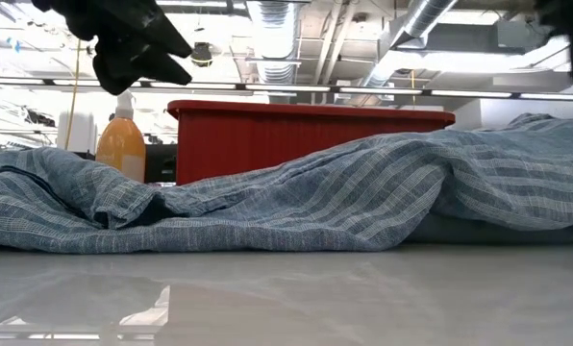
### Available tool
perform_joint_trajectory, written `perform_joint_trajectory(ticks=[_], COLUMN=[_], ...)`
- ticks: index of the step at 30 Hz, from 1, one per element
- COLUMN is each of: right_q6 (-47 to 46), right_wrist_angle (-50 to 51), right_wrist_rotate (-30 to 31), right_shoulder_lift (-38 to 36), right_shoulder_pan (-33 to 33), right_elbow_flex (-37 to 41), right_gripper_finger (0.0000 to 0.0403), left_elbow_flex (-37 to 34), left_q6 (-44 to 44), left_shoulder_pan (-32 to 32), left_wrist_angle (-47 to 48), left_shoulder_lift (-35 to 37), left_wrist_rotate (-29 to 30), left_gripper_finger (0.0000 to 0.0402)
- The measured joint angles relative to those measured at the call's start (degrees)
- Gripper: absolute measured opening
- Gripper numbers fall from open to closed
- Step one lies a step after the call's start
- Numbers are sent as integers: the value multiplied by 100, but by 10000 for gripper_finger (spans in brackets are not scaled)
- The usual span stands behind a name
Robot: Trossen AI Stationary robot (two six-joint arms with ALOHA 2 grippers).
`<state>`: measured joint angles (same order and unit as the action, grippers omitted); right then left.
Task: Fold Laundry from Bin
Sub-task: Fold the blue patterned polo shirt
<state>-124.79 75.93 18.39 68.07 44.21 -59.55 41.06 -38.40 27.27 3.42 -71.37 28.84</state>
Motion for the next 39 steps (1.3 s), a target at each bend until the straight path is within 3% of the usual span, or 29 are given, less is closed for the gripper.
perform_joint_trajectory(ticks=[5,11,18,31,39], right_q6=[14,10,-46,653,539], right_wrist_angle=[-712,-758,-1230,-1888,-2787], right_wrist_rotate=[-411,-758,-351,-382,-620], right_shoulder_lift=[735,1286,1336,1364,1364], right_shoulder_pan=[477,859,1165,1166,1157], right_elbow_flex=[-4,4,356,1038,1672], right_gripper_finger=[221,221,221,221,221], left_elbow_flex=[0,0,0,-2,-1], left_q6=[-13,-169,-298,-528,-771], left_shoulder_pan=[-10,-222,-509,-527,-527], left_wrist_angle=[68,20,-216,-428,-427], left_shoulder_lift=[0,0,0,0,0], left_wrist_rotate=[61,45,0,51,364], left_gripper_finger=[160,160,160,160,160])
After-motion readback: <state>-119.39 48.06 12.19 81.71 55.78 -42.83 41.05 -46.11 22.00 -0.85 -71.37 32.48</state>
